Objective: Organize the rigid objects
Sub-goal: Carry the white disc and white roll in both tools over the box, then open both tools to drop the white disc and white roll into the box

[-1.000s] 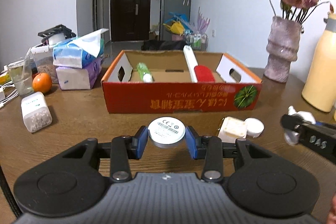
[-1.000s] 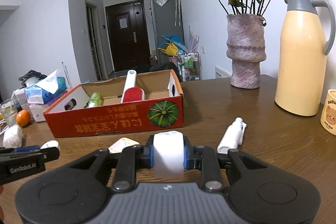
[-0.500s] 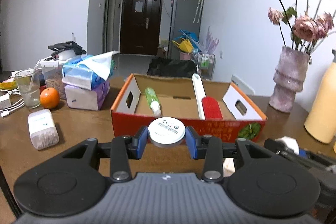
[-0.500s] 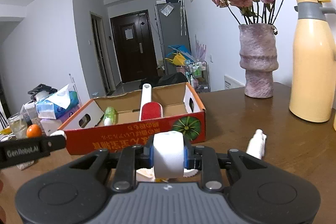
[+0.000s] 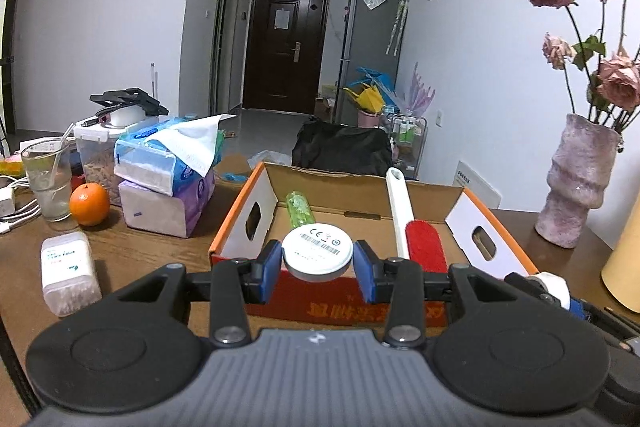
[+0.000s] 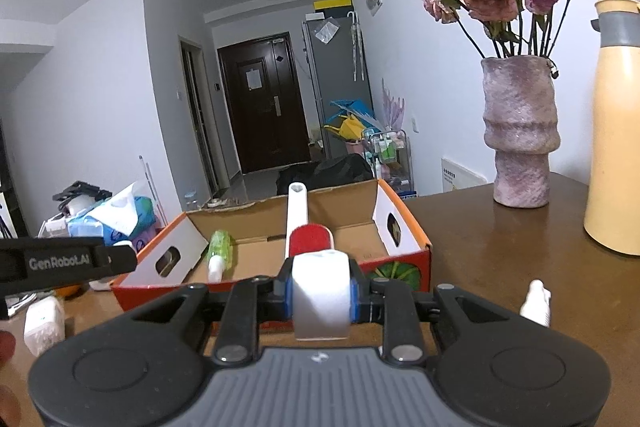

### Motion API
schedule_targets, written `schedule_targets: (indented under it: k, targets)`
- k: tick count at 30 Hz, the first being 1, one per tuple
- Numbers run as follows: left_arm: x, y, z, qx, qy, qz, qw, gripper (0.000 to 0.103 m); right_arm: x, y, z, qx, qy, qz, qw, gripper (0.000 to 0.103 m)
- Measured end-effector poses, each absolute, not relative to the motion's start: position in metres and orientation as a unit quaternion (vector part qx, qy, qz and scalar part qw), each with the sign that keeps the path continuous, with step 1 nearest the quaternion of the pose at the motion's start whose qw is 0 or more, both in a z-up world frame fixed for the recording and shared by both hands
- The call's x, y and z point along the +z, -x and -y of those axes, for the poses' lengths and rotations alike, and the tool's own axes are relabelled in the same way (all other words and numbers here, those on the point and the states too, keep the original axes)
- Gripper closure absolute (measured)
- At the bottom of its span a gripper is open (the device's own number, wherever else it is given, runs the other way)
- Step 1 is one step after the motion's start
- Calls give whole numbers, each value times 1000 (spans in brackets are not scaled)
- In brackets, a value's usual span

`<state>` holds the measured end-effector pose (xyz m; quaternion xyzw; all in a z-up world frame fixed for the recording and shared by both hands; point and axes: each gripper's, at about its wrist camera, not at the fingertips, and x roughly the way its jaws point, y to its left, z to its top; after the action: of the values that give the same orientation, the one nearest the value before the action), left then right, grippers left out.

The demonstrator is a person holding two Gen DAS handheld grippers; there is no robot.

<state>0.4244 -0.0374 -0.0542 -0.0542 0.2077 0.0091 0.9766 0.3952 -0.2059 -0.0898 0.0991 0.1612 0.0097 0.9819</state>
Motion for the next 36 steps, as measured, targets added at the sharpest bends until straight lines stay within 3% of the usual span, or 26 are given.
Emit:
schedule_targets:
  k: [36]
  targets:
    - [-74,-545,38,27,9,-214,976,63,-96,-535,213,10,-90,-182,979,79]
